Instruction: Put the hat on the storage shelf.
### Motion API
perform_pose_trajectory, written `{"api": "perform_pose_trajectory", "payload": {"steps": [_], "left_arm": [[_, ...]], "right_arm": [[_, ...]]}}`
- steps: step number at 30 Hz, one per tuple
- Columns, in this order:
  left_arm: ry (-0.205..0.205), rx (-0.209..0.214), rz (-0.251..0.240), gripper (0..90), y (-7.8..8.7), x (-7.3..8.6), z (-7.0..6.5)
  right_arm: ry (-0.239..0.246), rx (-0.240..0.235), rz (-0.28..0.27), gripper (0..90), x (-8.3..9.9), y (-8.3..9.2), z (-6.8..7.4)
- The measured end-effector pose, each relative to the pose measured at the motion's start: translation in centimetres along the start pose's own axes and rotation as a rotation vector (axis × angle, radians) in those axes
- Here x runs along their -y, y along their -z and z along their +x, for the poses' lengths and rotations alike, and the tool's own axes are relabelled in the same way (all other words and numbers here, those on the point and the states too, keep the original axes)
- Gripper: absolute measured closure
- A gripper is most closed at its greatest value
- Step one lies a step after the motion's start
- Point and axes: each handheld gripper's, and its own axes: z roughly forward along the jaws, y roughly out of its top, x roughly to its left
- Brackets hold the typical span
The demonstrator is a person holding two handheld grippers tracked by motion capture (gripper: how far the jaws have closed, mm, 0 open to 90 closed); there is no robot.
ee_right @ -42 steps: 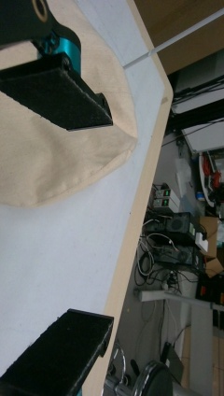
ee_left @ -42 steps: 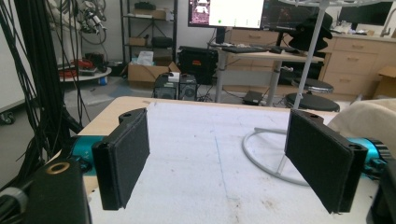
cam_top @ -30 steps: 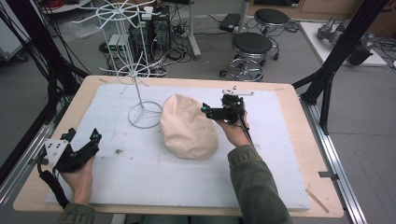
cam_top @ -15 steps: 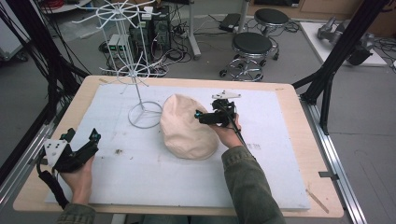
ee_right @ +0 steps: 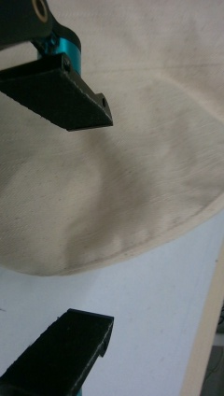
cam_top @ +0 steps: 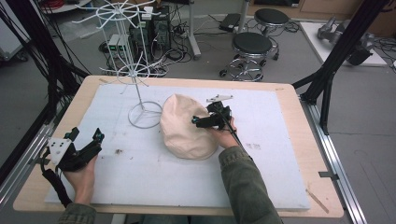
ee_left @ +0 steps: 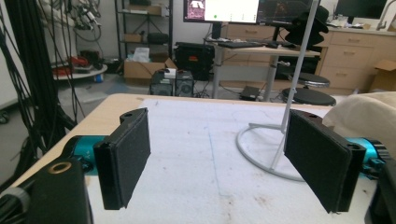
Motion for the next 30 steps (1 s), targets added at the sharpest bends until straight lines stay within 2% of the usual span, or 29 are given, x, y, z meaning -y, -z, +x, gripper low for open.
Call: {"api": "perform_pose_trajectory", "payload": {"steps": [3,4,5,7,12,13,22,25,30], "left_arm": [[-0.003,-0.001,-0.001,23.4,0.0,0.0,-0.1],[-0.003,-0.001,0.002,23.4,-0.1,0.0,0.0],[-0.004,-0.001,0.004,23.4,-0.1,0.0,0.0],[-0.006,-0.004,0.004,23.4,0.0,0.0,0.0],[-0.001,-0.003,0.011,24.2,0.0,0.0,0.0],[-0.001,-0.003,0.011,24.3,0.0,-0.1,0.0],[-0.01,-0.011,0.004,24.3,0.1,0.0,0.1],[-0.009,-0.009,0.002,24.4,0.0,0.0,0.0],[-0.013,-0.007,0.001,24.5,0.1,0.0,-0.1]], "right_arm": [[0.005,0.005,0.03,4.7,0.2,-0.3,0.1],[0.008,0.01,0.058,4.7,0.2,-0.5,0.1],[0.008,0.01,0.058,4.7,0.2,-0.5,0.1],[-0.005,0.014,0.08,4.8,0.2,-0.6,0.2],[-0.018,-0.002,0.119,5.0,0.5,-1.2,0.2],[-0.022,-0.004,0.142,5.0,0.6,-1.4,0.2],[-0.031,0.0,0.203,7.6,0.8,-2.1,0.5],[-0.04,-0.011,0.221,12.0,0.7,-2.1,0.4],[0.003,0.016,0.255,25.3,0.4,-1.9,0.8]]}}
